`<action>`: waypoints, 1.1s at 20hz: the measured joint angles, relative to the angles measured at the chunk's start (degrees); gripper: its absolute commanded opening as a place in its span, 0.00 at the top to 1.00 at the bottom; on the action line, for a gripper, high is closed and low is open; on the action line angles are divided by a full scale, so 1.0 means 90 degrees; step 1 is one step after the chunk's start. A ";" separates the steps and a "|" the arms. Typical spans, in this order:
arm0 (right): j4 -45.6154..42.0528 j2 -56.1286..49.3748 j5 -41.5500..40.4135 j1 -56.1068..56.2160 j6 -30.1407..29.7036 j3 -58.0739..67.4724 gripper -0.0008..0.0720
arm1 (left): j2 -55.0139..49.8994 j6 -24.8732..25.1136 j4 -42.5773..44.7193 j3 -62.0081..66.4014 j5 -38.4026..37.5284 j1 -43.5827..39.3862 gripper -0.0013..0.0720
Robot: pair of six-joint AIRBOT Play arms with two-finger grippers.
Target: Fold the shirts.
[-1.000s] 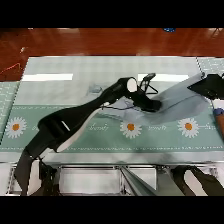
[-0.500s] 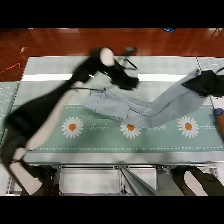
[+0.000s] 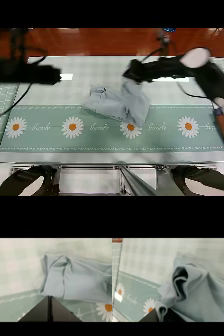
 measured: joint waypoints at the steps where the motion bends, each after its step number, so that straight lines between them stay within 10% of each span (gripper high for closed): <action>1: 0.0056 -0.0379 -0.0126 0.0209 0.0032 0.0248 0.95 | 0.0478 -0.0061 0.0000 -0.0471 0.0036 0.0155 0.95; 7: 0.0435 -0.2186 -0.0408 0.0945 0.0109 0.1379 0.92 | 0.2225 -0.0622 0.0046 -0.2322 0.0129 0.0495 0.96; 9: 0.0624 -0.2521 -0.0398 0.1076 0.0134 0.1525 0.46 | 0.2392 -0.0709 0.0022 -0.2601 0.0153 0.0527 0.95; 10: 0.0709 -0.2640 -0.0389 0.1141 0.0136 0.1574 0.42 | 0.2429 -0.0724 0.0015 -0.2693 0.0180 0.0532 0.95; 17: 0.0491 -0.2101 0.0828 0.0289 0.0046 0.1676 0.42 | 0.2305 -0.0784 -0.0007 -0.2625 0.1156 0.0942 0.95; 22: -0.2266 -0.0078 0.2266 -0.1331 0.0525 0.1273 0.42 | 0.2242 -0.0804 -0.0046 -0.2297 0.1183 0.1780 0.96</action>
